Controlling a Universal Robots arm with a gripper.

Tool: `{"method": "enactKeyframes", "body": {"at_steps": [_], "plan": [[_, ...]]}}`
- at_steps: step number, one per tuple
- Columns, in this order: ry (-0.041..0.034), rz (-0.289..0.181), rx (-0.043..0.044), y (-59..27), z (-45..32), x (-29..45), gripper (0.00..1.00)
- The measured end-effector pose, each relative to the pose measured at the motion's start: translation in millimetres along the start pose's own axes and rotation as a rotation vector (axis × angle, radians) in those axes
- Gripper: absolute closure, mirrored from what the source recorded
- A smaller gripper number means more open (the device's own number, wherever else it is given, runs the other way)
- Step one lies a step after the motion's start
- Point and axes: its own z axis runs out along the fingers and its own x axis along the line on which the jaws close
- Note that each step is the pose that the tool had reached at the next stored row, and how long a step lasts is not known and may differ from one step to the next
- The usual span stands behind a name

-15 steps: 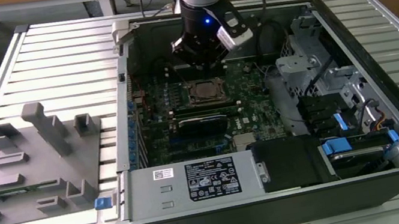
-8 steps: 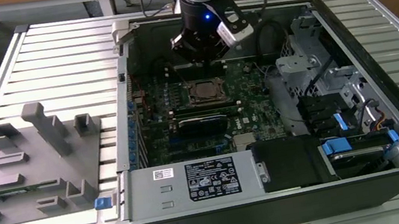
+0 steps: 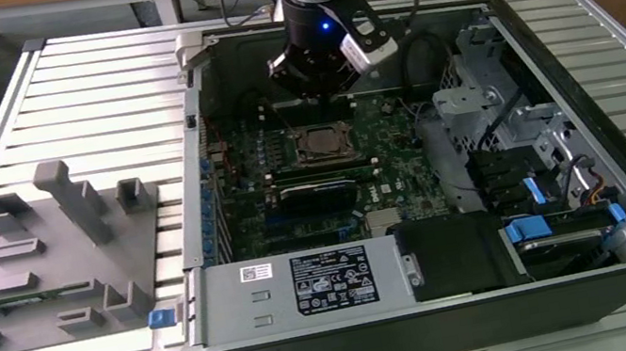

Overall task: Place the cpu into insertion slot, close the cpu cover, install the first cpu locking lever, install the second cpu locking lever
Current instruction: 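Install the first cpu locking lever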

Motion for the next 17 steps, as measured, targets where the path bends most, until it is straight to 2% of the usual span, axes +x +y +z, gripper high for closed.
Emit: {"method": "enactKeyframes", "body": {"at_steps": [5, 8, 11, 17], "plan": [[0.0001, 0.000, 0.0001, 0.0, -0.1, 0.3, 0.90], [0.0001, 0.000, 0.0001, 0.2, -0.1, 3.7, 0.90], [-0.0007, 0.000, 0.0000, 0.7, -0.1, 11.9, 0.90], [-0.0032, 0.000, 0.0002, 1.4, -0.4, 34.0, 0.90]]}}
